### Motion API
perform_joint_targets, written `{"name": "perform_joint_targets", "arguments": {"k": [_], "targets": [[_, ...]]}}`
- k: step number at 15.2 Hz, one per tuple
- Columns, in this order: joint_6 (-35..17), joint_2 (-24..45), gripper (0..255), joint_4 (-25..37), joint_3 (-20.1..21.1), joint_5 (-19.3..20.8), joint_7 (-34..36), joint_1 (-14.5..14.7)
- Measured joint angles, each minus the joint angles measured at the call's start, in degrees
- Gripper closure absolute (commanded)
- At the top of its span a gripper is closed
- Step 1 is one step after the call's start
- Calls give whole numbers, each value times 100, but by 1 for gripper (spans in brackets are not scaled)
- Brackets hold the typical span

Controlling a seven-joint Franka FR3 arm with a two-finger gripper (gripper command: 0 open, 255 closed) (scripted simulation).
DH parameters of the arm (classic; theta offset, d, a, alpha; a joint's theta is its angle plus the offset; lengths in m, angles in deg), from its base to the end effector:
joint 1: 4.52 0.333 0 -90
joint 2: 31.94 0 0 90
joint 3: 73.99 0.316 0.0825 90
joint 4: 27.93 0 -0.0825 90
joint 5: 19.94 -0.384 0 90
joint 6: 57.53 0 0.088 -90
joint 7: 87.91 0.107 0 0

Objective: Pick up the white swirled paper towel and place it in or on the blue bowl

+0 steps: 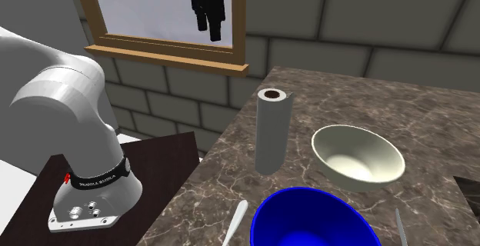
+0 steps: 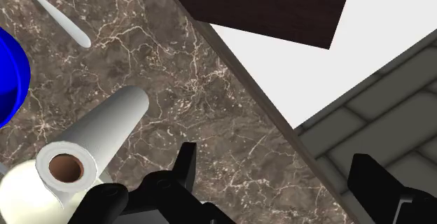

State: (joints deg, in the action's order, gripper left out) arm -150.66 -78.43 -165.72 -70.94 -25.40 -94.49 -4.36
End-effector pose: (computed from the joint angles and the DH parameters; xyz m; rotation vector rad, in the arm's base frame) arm 0.3040 0.0313 0.5797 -3.0769 -0.2330 -0.0515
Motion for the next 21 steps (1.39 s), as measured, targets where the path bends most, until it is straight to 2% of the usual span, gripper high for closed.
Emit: {"name": "perform_joint_targets", "arguments": {"k": [4,15,21], "targets": [[-279,95,0,-132,-146,189,-184,-109],[-1882,1041,0,-383,-980,1097,-1086,-690],[-2492,1340,0,-614,-1126,1225,-1192,-770]]}}
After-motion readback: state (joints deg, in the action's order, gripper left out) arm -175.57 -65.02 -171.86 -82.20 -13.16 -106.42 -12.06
